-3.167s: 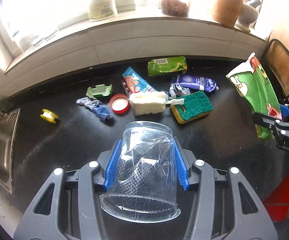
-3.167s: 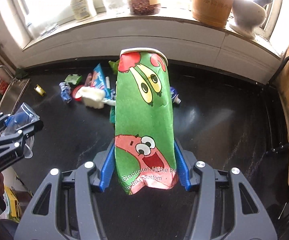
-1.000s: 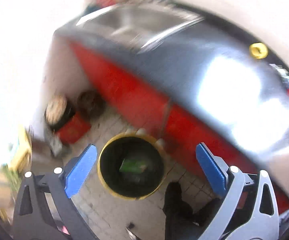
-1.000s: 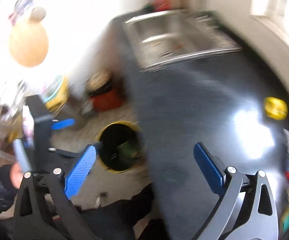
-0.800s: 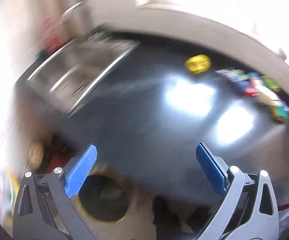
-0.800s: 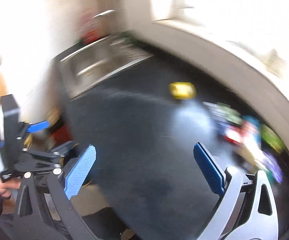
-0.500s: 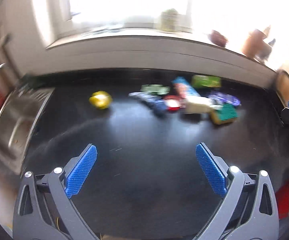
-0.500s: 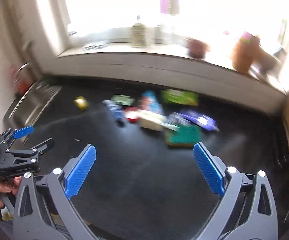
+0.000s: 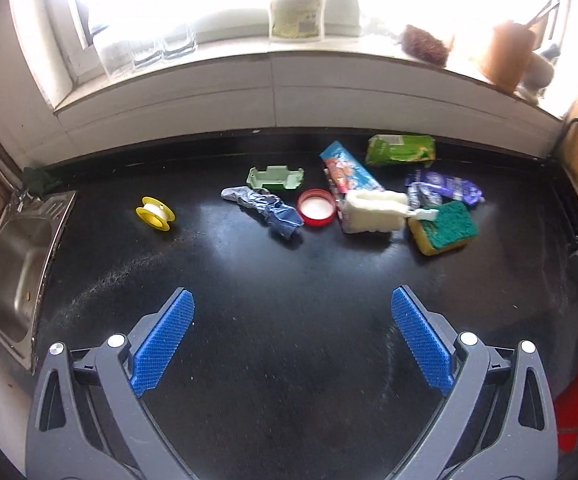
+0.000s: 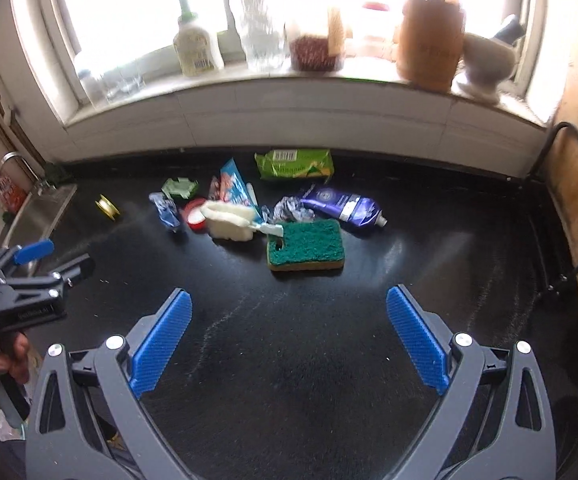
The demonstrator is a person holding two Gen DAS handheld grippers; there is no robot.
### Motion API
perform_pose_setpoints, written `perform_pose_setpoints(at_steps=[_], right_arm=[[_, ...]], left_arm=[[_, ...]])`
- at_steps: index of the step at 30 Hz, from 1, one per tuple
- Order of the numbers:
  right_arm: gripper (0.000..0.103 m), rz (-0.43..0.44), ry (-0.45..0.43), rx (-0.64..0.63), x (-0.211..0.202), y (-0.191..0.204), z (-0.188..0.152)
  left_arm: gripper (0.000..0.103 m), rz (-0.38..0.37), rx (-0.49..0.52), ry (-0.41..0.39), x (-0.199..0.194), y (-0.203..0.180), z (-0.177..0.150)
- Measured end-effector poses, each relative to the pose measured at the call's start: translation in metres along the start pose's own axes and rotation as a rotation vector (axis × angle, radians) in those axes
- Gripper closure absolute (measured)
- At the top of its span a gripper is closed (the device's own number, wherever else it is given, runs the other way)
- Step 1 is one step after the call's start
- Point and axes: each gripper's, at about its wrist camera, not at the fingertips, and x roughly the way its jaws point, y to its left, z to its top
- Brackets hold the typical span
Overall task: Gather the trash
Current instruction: 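Grasp the crumpled foil with the left gripper while the right grasps the blue toothpaste tube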
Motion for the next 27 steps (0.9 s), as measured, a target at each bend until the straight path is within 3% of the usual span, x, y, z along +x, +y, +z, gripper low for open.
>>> perform_pose_setpoints(at_steps=[4,10,16,22,26,27], right_arm=[[0.008,0.005,0.044,0.001,0.042,-0.006,0.01],[0.008,-0.041,0.08,-0.006,0.11,-0.055,0.044],[0.008,-0.022,0.164,-0.136,0.185,-0.085,0.08],[0.009,0.038,0.248,-0.272,0.236,-0.087,0.094],[0.014,0.073,0.286,-0.364,0.257,-0.079,0.093],[0.02,0.086,0.294,-0.365,0.26,-0.079,0.093]], left_arm=[[0.007,0.026,-0.017,0.022,0.034,0.004,0.015],[0.007,0.042,-0.036,0.064,0.096,0.014,0.037],[0.007,0.072,-0.099,0.152,0.163,0.03,0.059],[0.007,0.102,-0.12,0.221,0.213,0.037,0.069],[0.007,0.096,-0.158,0.241,0.228,0.044,0.068],[0.009,0.093,-0.172,0.231,0.228,0.047,0.068]])
